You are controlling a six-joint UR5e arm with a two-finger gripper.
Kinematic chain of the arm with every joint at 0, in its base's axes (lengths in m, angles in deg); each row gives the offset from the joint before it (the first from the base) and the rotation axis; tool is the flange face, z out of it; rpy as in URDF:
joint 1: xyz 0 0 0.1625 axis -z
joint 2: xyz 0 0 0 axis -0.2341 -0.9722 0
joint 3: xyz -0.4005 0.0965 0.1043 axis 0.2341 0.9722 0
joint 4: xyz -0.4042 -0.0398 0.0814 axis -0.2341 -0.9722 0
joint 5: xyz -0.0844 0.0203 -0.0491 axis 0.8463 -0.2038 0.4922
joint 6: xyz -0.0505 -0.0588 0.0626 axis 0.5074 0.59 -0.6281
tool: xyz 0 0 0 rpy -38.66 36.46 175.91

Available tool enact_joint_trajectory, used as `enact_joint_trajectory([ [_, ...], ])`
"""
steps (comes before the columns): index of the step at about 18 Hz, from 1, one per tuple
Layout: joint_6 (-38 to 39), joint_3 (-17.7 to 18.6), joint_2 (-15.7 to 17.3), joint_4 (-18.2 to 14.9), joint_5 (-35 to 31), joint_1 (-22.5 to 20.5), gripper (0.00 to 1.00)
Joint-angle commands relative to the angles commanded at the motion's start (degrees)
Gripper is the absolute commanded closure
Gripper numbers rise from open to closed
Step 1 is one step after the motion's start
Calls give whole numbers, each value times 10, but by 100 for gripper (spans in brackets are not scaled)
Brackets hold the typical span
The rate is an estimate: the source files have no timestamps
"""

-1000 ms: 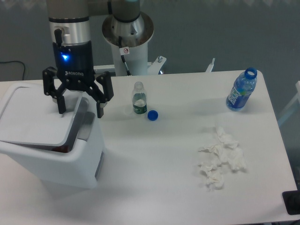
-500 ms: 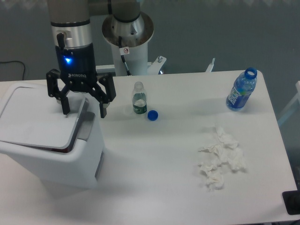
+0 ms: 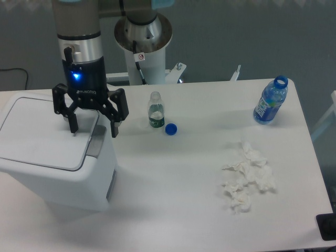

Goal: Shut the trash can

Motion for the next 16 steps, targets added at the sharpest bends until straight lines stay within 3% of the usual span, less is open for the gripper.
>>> enact_joint_trajectory([
  [16,-2,0,-5,0,-1,0,0],
])
